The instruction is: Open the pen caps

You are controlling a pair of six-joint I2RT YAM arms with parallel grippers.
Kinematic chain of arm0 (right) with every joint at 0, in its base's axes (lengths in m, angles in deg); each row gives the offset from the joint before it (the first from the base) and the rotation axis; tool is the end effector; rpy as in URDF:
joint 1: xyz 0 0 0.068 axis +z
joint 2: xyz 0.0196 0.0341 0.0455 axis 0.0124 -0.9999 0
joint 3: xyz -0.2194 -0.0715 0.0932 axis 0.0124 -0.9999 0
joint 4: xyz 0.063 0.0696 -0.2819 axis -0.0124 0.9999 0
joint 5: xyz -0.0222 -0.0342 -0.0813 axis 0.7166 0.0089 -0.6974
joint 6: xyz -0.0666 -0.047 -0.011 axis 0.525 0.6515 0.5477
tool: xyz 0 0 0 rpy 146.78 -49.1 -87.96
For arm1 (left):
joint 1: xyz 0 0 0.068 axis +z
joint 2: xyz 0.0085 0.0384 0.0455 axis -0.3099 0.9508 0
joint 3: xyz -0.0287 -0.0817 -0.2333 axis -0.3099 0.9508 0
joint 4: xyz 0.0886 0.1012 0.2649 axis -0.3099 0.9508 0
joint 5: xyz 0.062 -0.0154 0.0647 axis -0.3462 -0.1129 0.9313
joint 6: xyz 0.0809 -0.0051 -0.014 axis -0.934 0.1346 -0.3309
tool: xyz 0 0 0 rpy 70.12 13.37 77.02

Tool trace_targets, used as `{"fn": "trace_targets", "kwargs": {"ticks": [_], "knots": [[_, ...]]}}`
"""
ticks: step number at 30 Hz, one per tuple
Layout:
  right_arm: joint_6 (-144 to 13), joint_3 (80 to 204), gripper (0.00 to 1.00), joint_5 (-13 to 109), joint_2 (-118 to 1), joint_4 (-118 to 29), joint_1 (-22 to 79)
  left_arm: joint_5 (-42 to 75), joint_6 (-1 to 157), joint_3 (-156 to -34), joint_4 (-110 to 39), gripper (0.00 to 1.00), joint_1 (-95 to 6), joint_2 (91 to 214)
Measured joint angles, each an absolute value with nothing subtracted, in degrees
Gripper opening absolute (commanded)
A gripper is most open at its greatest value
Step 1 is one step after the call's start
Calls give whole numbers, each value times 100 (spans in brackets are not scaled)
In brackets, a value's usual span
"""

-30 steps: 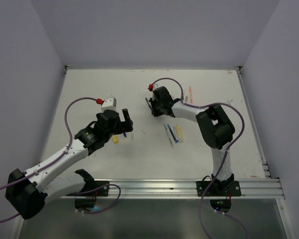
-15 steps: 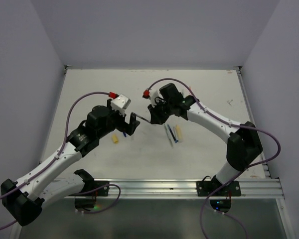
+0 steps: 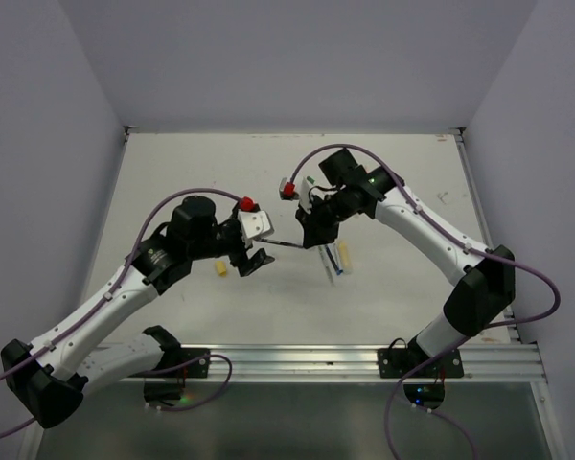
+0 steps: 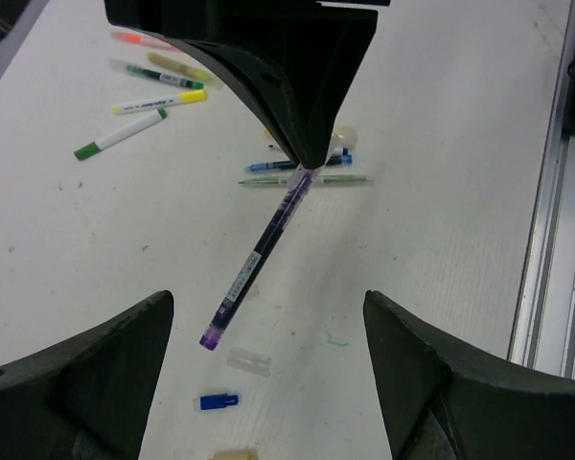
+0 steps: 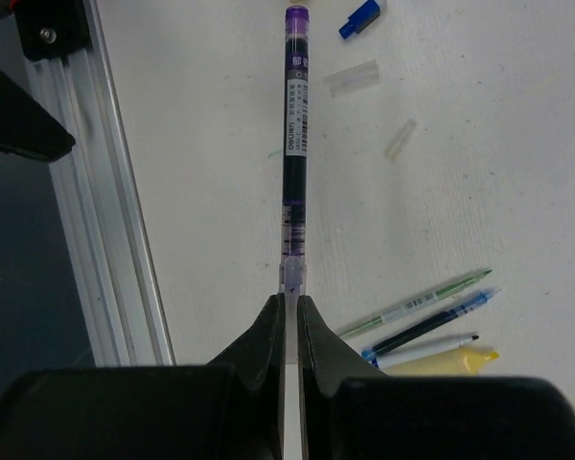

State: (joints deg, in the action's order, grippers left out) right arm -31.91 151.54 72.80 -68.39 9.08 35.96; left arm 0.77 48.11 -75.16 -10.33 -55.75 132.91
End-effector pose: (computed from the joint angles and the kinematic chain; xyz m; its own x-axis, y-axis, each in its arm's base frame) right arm 0.2817 0.2579 0.2659 -0.2936 -0.6954 -0.6559 -0.9558 0.2237 0.1908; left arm 0.2164 -0.2040 0.2932 -0.0620 0.4133 -0.9085 0.9135 0.3901 0.1152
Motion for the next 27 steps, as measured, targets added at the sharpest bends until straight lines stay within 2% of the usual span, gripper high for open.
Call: {"fn": "trace_targets", "kwargs": {"ticks": [3, 8, 19, 27], "knots": [[-2907, 15228, 0, 7499, -6837, 1160, 3580, -172, 4562, -7512, -897, 80, -5575, 13288], [-2518, 15309, 0, 7851, -6837, 1577, 3583, -491, 4328, -7512, -773, 69, -5575, 13308], [-2035, 15497, 0, 8218, -6804, 2047, 3583, -1088, 4140, -7512, -410, 63, -5677, 13887], [-1849, 15536, 0, 8380, -6804, 2183, 3580, -1197, 4142, -7542, -338, 51, -5721, 14062]]}}
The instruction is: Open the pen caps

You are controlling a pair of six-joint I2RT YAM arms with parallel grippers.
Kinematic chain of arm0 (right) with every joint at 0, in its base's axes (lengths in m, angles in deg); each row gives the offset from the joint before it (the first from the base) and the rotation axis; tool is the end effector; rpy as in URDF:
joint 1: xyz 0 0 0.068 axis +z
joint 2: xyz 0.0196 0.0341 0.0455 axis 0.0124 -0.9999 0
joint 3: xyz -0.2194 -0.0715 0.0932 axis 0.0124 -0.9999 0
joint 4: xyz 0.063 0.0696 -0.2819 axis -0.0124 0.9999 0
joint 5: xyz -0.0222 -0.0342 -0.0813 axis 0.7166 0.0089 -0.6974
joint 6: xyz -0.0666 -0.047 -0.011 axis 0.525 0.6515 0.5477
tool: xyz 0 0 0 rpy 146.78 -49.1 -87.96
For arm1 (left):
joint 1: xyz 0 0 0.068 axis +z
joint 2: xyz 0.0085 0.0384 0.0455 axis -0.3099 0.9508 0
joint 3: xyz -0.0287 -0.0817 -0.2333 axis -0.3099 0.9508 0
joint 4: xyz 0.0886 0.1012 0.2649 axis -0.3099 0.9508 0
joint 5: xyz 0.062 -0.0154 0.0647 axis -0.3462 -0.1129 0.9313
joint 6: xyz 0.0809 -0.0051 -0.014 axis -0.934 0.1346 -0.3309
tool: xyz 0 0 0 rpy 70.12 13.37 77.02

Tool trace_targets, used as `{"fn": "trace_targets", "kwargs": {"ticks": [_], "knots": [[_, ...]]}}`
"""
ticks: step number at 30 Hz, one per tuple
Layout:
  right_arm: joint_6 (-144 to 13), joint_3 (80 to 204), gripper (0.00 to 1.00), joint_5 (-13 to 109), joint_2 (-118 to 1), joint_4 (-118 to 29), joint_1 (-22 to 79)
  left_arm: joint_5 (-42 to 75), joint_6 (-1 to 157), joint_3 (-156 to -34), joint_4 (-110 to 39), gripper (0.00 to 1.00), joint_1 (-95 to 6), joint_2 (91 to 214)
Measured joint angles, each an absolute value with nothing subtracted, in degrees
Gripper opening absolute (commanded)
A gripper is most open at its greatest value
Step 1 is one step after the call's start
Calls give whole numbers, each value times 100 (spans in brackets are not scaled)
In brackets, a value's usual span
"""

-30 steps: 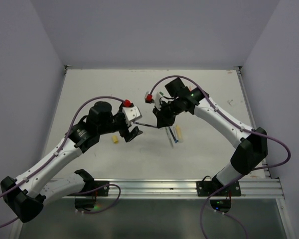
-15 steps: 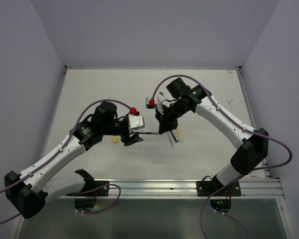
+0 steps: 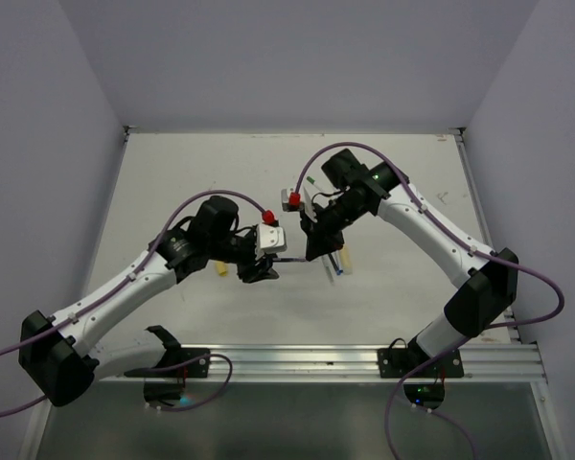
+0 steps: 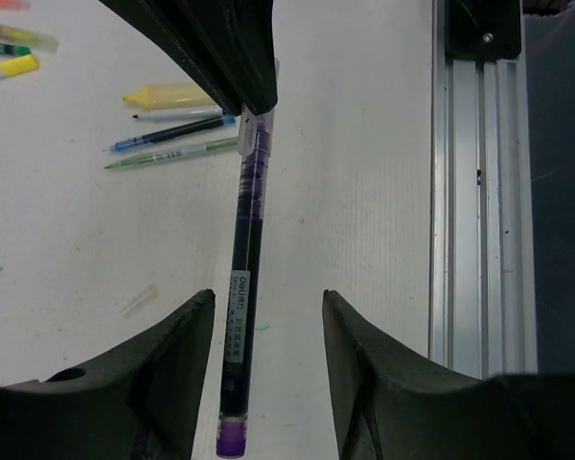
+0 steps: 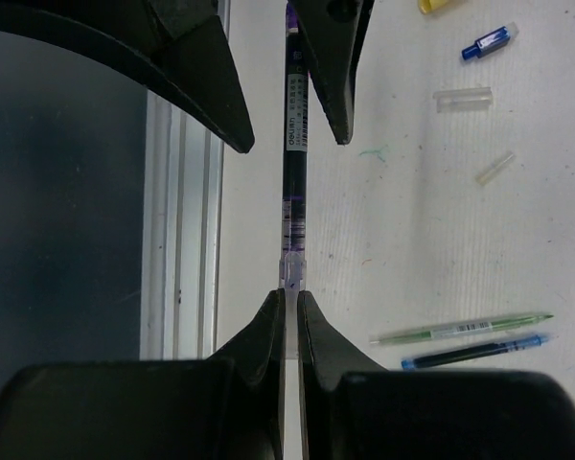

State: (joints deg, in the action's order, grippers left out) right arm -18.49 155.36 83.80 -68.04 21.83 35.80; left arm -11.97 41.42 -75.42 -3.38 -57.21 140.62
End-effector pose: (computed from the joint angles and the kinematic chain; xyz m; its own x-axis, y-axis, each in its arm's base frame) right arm 0.2554 0.2505 0.2860 -0.1604 -0.7026 -0.6932 -0.9666 -0.0302 0.2543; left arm 0.2069 -0.2236 0.2481 -0.0910 0.5135 -0.8533 0.9912 0.1296 -0.0277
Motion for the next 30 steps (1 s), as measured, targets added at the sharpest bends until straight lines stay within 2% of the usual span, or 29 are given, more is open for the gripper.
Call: {"fn": "trace_targets", "kwargs": {"ticks": [12, 15, 16, 18, 23, 25, 26, 30], "knots": [[-1735, 15576, 0, 8476, -6835, 2384, 3591, -1446, 4212, -7689, -303, 37, -5795, 14443], [-1735, 15576, 0, 8474, -6868, 2388, 3607, -1547, 4265, -7726, -327, 27, -5795, 14473], [-1735, 15576, 0, 8474, -6887, 2399, 3615, -1573, 4302, -7739, -331, 15, -5798, 14488], [-1740, 15576, 0, 8478, -6909, 2441, 3631, -1577, 4350, -7750, -342, 1, -5798, 14519], [-1753, 15576, 0, 8471, -6960, 2478, 3642, -1586, 4365, -7750, -335, 0, -5798, 14571], [-1794, 15576, 18, 8471, -6957, 2471, 3642, -1584, 4372, -7748, -342, 0, -5798, 14558], [-1847, 15576, 32, 8471, -6957, 2456, 3642, -1571, 4400, -7732, -353, 0, -5798, 14541], [-2170, 15552, 48, 8476, -6894, 2076, 3594, -1444, 4625, -7470, -626, 0, -5817, 14241]]}}
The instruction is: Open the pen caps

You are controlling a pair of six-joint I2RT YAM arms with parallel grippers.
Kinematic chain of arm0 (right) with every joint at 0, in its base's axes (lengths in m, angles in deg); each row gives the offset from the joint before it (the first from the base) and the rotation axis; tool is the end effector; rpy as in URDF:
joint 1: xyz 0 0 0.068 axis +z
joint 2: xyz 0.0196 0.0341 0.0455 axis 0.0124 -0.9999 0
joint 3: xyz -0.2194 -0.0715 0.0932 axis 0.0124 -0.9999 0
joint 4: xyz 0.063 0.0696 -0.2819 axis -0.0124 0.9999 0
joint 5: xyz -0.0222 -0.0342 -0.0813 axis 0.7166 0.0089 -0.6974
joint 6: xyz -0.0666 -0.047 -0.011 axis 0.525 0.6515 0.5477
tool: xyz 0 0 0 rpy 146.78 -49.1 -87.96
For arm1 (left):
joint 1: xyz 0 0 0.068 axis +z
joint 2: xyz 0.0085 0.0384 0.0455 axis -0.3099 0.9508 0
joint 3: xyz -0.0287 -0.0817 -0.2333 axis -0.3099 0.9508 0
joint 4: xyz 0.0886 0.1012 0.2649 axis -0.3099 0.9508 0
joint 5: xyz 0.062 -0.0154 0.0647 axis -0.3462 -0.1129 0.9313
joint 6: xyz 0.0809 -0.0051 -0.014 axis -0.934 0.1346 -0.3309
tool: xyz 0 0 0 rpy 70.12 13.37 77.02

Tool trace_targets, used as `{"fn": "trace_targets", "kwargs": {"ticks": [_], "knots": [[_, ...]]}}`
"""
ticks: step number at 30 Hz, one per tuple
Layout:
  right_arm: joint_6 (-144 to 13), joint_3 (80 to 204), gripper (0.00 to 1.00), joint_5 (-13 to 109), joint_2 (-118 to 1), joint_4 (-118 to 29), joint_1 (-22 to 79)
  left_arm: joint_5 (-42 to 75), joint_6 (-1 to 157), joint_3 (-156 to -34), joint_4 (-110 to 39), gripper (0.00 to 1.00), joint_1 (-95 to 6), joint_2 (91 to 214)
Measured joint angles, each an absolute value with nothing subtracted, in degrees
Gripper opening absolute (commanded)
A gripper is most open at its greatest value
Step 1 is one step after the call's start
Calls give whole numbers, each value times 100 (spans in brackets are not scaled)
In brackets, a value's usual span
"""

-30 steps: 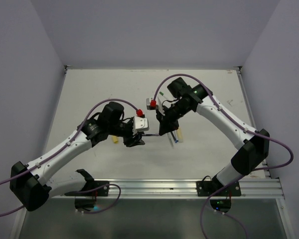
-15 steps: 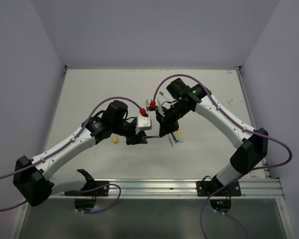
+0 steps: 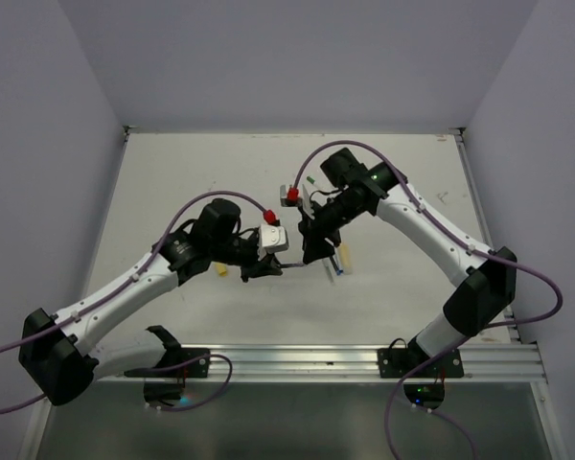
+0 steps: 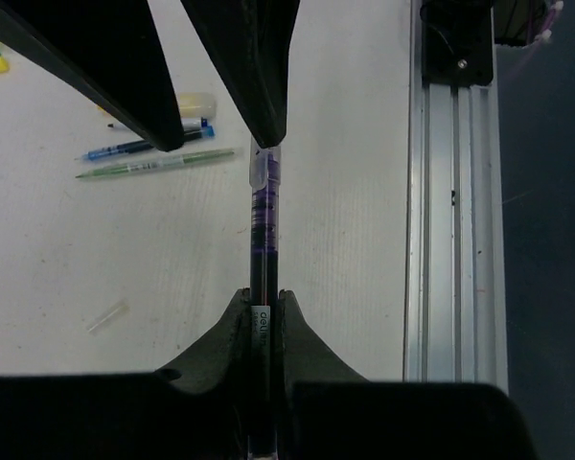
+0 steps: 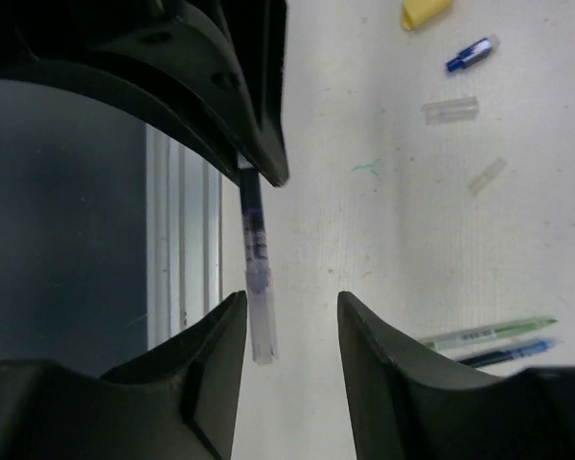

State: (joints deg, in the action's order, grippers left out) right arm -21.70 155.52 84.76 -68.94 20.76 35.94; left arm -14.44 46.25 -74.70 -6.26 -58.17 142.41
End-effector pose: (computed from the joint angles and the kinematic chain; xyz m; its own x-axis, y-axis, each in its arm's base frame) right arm 0.2581 0.2547 0.2832 -0.2115 -0.6942 -0.6881 -0.9548 -0.0037 0.2973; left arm 0.2060 -0.2327 0.2406 -0.1605 0.4872 -0.8584 0.9859 0.1209 -0.1158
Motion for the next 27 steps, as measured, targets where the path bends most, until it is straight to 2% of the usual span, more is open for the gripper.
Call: {"fn": "trace_targets", "kwargs": {"ticks": [2, 5, 10, 11, 17, 27], "knots": [[-2500, 15431, 57, 8489, -6737, 1735, 3471, -1289, 4824, -7262, -856, 0, -5828, 14016], [-3167, 15134, 66, 8458, -6372, 1081, 3209, -874, 5532, -6738, -1607, 0, -5835, 13553], [-4795, 14124, 74, 8037, -5417, -565, 2999, -76, 6881, -6062, -2648, 0, -5835, 13173], [-5208, 13823, 79, 7932, -5180, -1035, 3003, 114, 7224, -5914, -2873, 0, -5835, 13105], [-7263, 12120, 79, 7289, -4225, -3469, 3032, 840, 9049, -4924, -4359, 0, -5837, 12709], [-9457, 10688, 74, 6426, -4131, -5933, 3550, 1651, 10516, -4194, -6186, 0, -5948, 12814]]}}
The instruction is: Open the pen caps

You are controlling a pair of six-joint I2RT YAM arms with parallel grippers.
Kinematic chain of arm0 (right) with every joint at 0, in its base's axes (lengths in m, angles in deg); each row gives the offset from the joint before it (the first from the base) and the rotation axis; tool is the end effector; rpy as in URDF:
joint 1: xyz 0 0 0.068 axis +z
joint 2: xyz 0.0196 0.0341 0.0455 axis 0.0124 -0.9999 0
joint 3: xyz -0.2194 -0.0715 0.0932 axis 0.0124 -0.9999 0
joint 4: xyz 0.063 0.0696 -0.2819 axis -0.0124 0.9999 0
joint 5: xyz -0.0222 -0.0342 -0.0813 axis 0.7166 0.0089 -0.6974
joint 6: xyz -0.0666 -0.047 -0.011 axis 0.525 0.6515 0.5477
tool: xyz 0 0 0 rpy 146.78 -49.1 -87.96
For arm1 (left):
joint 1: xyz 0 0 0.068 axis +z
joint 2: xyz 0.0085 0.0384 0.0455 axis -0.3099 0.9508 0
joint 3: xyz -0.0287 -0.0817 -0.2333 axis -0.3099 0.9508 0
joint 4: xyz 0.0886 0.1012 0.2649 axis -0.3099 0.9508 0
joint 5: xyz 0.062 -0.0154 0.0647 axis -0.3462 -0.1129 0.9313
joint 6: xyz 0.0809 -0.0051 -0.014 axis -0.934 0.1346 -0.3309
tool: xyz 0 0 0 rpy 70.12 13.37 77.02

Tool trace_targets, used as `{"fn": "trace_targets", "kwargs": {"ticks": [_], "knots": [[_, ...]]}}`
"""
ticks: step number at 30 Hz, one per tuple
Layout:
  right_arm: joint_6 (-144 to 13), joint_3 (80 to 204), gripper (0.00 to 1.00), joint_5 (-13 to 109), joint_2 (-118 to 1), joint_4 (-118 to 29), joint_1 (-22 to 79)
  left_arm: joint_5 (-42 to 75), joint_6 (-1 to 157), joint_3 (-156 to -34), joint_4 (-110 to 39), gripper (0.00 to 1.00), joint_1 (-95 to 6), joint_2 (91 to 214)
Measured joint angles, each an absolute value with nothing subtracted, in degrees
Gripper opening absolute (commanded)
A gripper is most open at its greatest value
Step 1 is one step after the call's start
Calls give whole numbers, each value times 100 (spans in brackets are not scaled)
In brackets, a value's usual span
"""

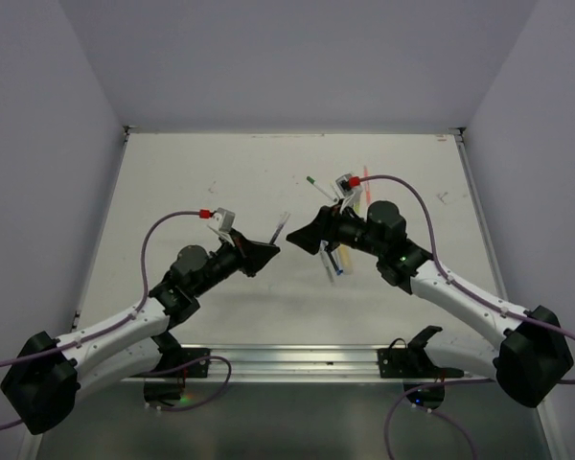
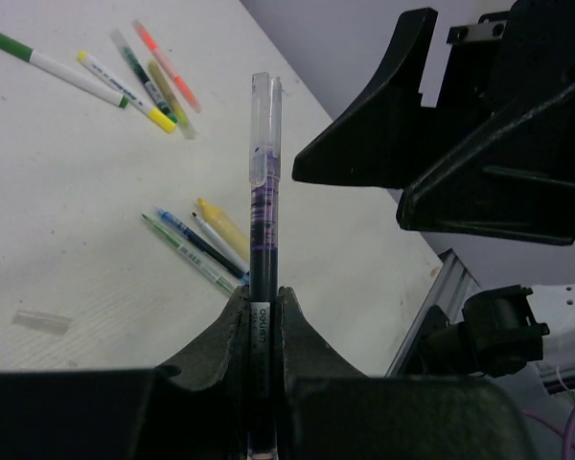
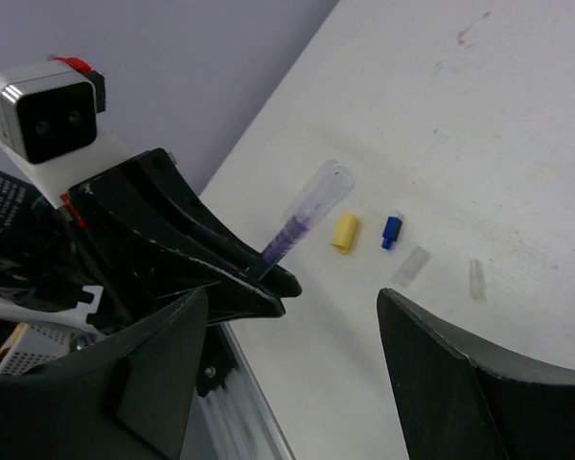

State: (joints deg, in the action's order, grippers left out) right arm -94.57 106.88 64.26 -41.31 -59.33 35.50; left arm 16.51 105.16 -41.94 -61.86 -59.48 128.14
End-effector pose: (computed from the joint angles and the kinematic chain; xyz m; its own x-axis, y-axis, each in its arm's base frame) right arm 0.2544 0.2225 0.2479 -0.6100 0.2128 -0.7633 -0.6262 0.4608 0.6289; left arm 0.2074 -0.1967 0.1937 -0.5056 -0.3777 -0.7757 0.5705 0.5281 -0.6290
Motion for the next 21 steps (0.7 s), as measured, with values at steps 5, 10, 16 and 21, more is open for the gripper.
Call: {"fn": "trace_targets", "kwargs": {"ticks": [5, 10, 16, 21], "knots": [[-10093, 10483, 68, 6187, -4326, -6877, 3869, 1747, 10645, -4185, -6735, 0, -6014, 13013], [-10426, 10465, 62, 6010, -4702, -7432, 4024, 1769, 10640, -4178, -6991, 0, -6080, 13055], [-10622, 10465, 46, 5954, -5032, -7841, 4192, 1795, 10632, -4167, -7172, 0, -6132, 13057], [-10679, 10463, 31, 5934, -5170, -8121, 4341, 1867, 10597, -4167, -7247, 0, -6163, 13133]]}}
